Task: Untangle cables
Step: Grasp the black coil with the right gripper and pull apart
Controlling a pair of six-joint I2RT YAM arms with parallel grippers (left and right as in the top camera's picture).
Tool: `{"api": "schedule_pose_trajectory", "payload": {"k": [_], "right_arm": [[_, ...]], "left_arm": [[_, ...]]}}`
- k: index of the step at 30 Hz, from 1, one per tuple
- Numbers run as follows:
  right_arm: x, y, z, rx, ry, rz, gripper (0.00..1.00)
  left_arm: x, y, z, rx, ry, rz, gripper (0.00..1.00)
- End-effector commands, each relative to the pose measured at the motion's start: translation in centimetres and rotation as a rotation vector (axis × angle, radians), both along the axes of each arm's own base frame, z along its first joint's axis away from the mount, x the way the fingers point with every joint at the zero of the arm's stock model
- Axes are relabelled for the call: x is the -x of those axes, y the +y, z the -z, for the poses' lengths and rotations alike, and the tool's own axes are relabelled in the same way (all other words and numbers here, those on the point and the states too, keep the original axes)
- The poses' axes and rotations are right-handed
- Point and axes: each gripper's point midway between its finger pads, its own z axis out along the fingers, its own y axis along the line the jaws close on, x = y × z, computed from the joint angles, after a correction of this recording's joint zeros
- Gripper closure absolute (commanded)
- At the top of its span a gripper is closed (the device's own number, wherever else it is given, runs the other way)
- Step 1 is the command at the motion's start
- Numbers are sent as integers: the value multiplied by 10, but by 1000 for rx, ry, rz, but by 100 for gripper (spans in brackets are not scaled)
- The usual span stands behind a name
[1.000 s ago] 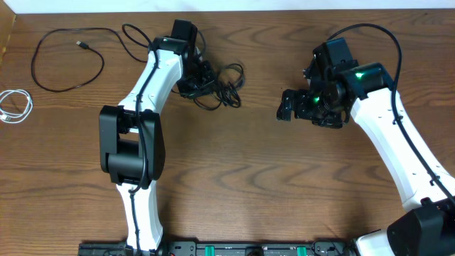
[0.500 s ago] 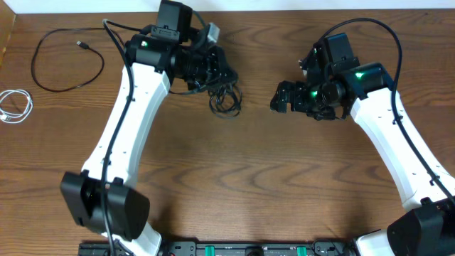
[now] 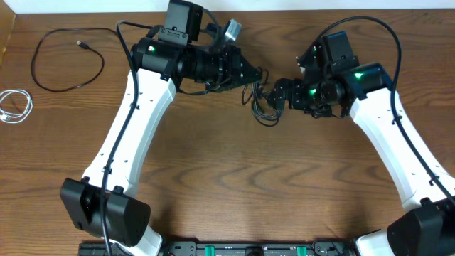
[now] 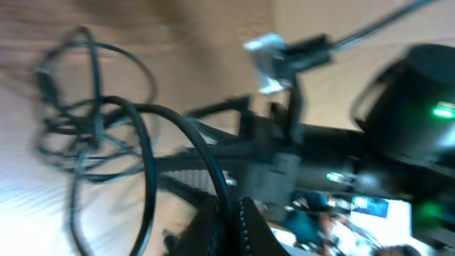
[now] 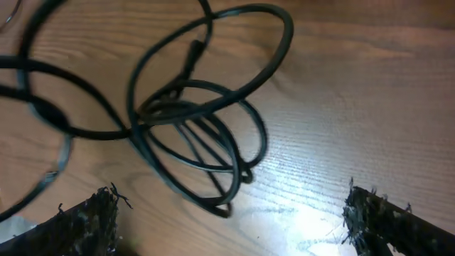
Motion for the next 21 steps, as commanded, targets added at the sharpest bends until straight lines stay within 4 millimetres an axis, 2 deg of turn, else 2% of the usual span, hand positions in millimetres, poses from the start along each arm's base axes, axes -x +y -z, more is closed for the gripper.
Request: {"api": "schedule_pose_trajectory", "payload": {"k": [1, 6, 8, 11, 13, 18, 21], "right_arm": [[-6, -5, 6, 72, -23, 19, 1], [-10, -7, 14, 119, -31, 26, 1], [-12, -5, 18, 121, -29, 23, 6], [-17, -8, 27, 151, -25, 32, 26], [-21, -15, 34, 199, -26, 50, 49], [-26, -57, 51, 389, 0, 179, 96], [-24, -83, 54, 445, 37, 260, 99]], "left_arm": [[20, -10, -36, 153, 9, 101, 93], [31, -15, -48, 226, 53, 151, 93], [34, -16, -49, 231, 57, 161, 93], [35, -18, -50, 231, 64, 162, 93], [37, -18, -51, 242, 70, 170, 93], [31, -11, -51, 242, 60, 152, 92], [24, 0, -50, 239, 70, 117, 93]]}}
